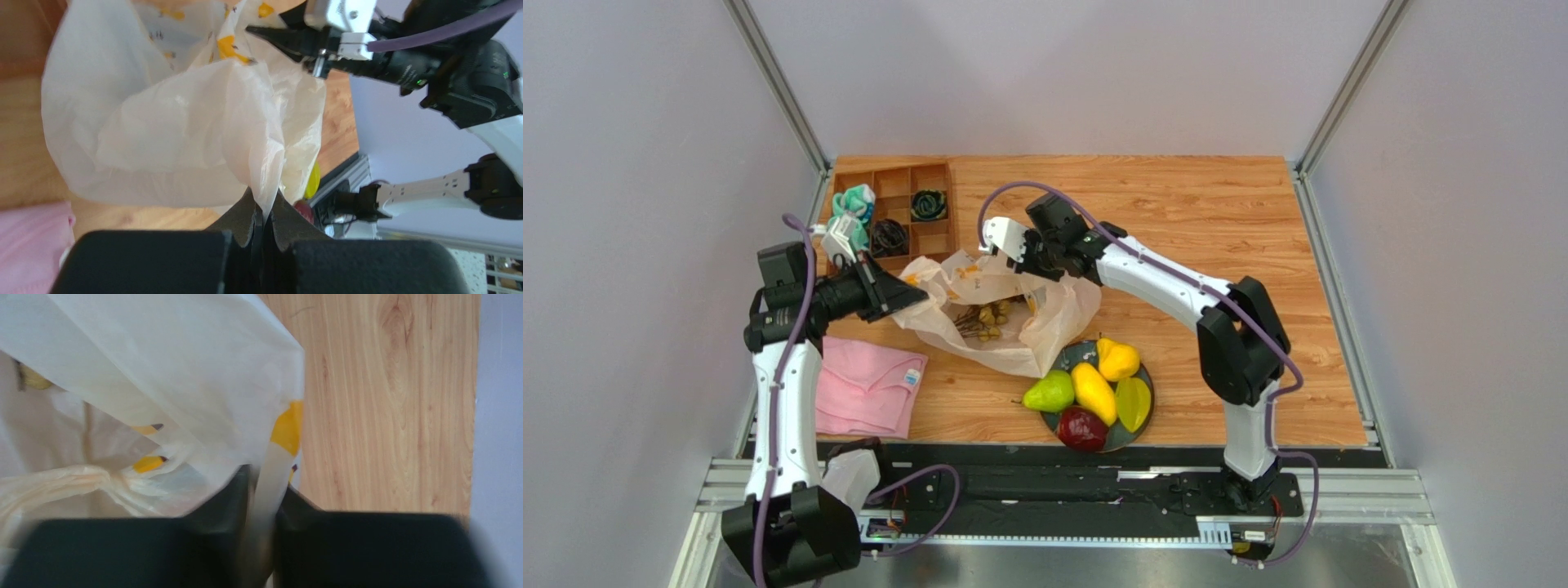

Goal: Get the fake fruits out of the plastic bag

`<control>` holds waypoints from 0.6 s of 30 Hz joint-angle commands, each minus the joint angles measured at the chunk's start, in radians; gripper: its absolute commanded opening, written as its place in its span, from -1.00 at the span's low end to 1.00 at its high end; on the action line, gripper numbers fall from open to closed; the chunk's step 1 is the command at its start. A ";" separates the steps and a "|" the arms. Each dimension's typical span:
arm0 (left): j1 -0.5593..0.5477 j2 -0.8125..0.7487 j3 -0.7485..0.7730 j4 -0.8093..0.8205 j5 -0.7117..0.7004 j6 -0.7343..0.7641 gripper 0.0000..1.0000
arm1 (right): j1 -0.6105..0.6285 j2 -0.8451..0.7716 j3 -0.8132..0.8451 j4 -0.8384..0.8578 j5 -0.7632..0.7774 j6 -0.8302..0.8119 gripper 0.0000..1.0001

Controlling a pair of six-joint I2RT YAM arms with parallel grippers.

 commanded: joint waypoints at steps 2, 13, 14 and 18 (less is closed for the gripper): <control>-0.018 0.138 0.262 0.099 0.014 -0.004 -1.00 | -0.045 0.027 0.304 -0.001 0.038 0.027 -1.00; -0.029 0.058 0.428 0.087 0.223 -0.003 -1.00 | 0.021 -0.288 0.031 0.116 -0.047 0.091 -1.00; -0.030 0.032 0.344 0.062 0.232 0.006 -1.00 | 0.047 -0.316 -0.035 0.105 -0.048 0.100 -1.00; -0.033 -0.125 0.123 -0.105 0.203 0.062 -1.00 | 0.087 -0.439 -0.295 0.004 -0.054 0.223 -0.99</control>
